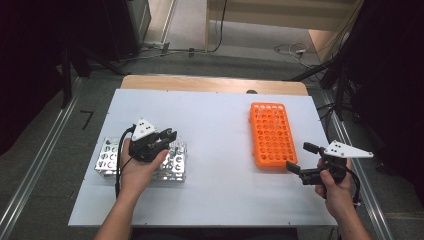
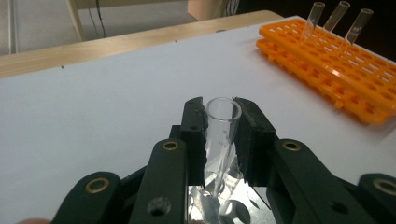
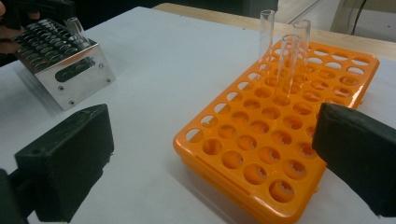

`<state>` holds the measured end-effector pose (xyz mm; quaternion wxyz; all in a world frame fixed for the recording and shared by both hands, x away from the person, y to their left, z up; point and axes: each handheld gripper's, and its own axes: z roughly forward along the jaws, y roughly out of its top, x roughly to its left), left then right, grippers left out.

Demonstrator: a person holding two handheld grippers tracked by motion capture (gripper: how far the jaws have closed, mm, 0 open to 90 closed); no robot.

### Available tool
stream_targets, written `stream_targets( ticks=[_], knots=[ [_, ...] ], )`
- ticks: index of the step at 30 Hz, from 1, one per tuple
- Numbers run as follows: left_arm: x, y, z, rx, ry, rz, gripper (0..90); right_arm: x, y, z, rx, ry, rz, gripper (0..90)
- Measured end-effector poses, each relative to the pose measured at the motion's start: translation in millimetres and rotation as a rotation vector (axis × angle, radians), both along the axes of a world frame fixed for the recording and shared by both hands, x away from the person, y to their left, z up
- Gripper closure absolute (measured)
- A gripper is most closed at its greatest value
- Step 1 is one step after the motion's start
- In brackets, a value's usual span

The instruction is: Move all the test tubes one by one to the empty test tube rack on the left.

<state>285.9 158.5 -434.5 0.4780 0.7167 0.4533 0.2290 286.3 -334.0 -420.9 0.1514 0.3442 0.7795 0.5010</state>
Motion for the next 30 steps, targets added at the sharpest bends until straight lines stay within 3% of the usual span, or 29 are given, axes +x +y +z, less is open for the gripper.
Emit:
stream_targets(
  ticks=[13,18,30],
  knots=[
    [2.3,-1.5,-3.3,0.019,0.055,-0.001,73.4,-0.3,1.5,-0.2,-0.002,0.002,0.01,0.0],
    [1.3,0.1,-2.3,0.011,0.06,0.01,66.9,-0.4,1.9,-0.3,-0.004,0.005,0.012,0.0],
    [-15.5,3.2,10.4,-0.043,0.01,-0.009,27.0,4.6,3.3,0.0,0.007,0.007,-0.001,0.0]
  ],
)
